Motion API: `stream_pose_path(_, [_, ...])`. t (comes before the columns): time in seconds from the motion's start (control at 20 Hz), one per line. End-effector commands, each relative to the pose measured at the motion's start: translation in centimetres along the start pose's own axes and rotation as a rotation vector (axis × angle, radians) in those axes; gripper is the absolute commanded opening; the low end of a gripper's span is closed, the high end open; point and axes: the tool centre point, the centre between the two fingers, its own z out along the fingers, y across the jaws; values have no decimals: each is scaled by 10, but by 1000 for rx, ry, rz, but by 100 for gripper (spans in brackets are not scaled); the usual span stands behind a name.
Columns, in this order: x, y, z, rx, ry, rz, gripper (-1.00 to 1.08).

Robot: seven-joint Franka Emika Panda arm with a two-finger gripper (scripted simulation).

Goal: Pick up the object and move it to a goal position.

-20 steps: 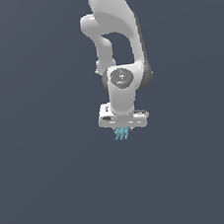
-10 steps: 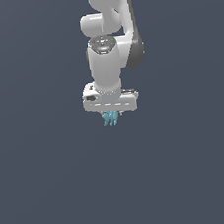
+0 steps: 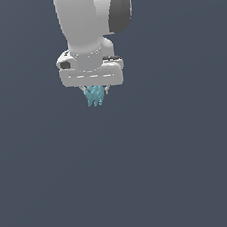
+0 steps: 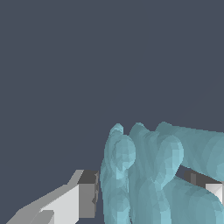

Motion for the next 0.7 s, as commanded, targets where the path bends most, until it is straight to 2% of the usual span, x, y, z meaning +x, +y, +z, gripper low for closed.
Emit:
stream_pose_path(0.0, [-8, 14, -28, 0, -1, 0, -100])
stream_pose_path(0.65, [-38, 82, -160, -1, -1, 1, -100])
